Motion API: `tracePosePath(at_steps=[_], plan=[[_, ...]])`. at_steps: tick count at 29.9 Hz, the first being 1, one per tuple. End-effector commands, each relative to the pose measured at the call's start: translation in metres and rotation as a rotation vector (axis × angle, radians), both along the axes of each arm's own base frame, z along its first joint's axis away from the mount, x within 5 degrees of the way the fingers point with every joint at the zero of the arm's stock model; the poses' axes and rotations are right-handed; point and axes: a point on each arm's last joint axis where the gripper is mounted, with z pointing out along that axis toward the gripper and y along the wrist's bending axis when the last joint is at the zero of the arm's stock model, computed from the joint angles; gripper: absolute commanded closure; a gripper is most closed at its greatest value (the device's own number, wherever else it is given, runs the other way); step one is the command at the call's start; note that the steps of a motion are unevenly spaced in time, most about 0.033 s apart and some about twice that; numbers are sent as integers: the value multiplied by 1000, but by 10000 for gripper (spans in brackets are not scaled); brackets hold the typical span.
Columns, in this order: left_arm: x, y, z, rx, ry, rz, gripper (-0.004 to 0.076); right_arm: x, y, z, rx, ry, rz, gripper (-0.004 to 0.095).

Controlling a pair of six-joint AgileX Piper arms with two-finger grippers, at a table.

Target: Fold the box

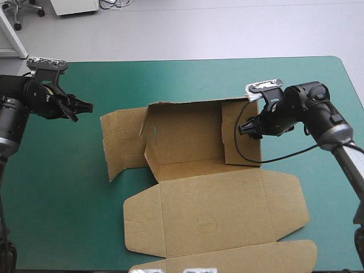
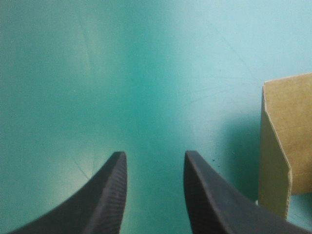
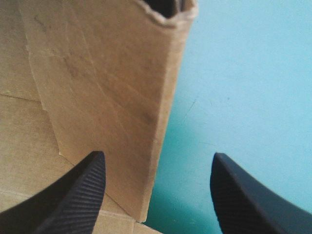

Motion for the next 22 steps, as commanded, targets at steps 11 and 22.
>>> tracePosePath(at_steps=[11,22], plan=[[-6,-1,25,-12,-150,-13,451,-33,-7,-14,113,-182,-47,347],[-5,-1,26,-9,-171,-15,451,-23,-4,-44,147,-253,-60,347]])
